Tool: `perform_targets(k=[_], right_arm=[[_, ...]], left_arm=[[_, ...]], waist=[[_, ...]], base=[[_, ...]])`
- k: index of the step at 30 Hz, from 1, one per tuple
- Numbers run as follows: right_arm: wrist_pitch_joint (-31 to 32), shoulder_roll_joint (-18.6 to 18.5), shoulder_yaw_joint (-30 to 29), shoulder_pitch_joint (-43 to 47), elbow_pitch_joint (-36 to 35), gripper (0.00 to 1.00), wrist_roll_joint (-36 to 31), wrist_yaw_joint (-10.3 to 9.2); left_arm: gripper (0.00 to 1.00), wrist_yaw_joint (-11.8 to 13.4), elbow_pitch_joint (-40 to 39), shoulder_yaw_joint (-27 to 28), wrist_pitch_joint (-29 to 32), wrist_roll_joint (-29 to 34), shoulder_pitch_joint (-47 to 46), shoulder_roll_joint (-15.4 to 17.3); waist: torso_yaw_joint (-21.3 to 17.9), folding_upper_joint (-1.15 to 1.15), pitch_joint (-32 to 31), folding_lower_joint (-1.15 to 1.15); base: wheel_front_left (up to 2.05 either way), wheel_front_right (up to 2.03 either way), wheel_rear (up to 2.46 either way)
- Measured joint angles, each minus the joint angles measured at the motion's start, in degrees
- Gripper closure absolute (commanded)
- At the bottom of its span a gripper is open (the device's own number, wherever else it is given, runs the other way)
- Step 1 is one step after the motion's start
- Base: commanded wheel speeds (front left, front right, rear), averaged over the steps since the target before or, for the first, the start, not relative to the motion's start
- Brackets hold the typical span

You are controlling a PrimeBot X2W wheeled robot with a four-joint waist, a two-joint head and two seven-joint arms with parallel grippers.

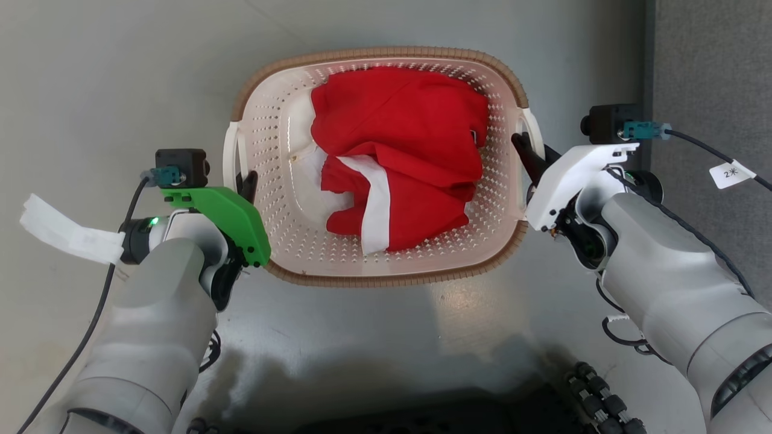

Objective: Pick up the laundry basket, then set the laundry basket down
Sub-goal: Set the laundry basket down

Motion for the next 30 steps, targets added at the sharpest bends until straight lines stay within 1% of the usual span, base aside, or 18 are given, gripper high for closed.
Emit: perform_targets(k=[15, 16, 17, 18, 19, 30], right_arm=[[-0.7, -0.1, 1.5, -0.7, 1.1, 1.0, 1.0, 0.01], [-0.7, -0.1, 1.5, -0.8, 1.2, 0.94, 1.0, 0.01], [-0.7, -0.1, 1.5, -0.9, 1.4, 0.66, 1.2, 0.03], [-0.7, -0.1, 1.5, -1.0, 1.6, 0.18, 1.5, 0.26], [-0.7, -0.2, 1.5, -1.0, 1.7, 0.0, 1.6, 0.6], [-1.3, -0.6, 1.8, -1.3, 2.2, 0.0, 2.4, 0.6]], left_arm=[[1.0, -0.1, 1.7, -0.6, -0.6, 0.0, -0.7, -0.9], [1.0, -0.1, 1.7, -0.6, -0.6, 0.0, -0.7, -0.9], [1.0, -0.1, 1.7, -0.7, -0.6, 0.0, -0.7, -0.9], [0.42, -0.1, 1.8, -0.7, -0.6, 0.0, -0.7, -1.0], [0.0, -0.1, 2.0, -0.7, -0.6, 0.0, -0.7, -1.0], [0.0, -0.1, 3.2, -1.0, -0.6, 0.0, -0.9, -0.7]], waist=[[0.4, 0.0, 1.1, 0.0], [0.4, 0.0, 1.1, 0.0], [0.4, 0.0, 1.1, -0.01], [0.4, 0.0, 1.1, -0.01], [0.4, 0.0, 1.1, -0.01], [0.5, 0.0, 0.6, 0.0]], base=[[0.0, 0.0, 0.0], [0.0, 0.0, 0.0], [0.0, 0.0, 0.0], [0.0, 0.0, 0.0], [0.0, 0.0, 0.0], [0.0, 0.0, 0.0]])
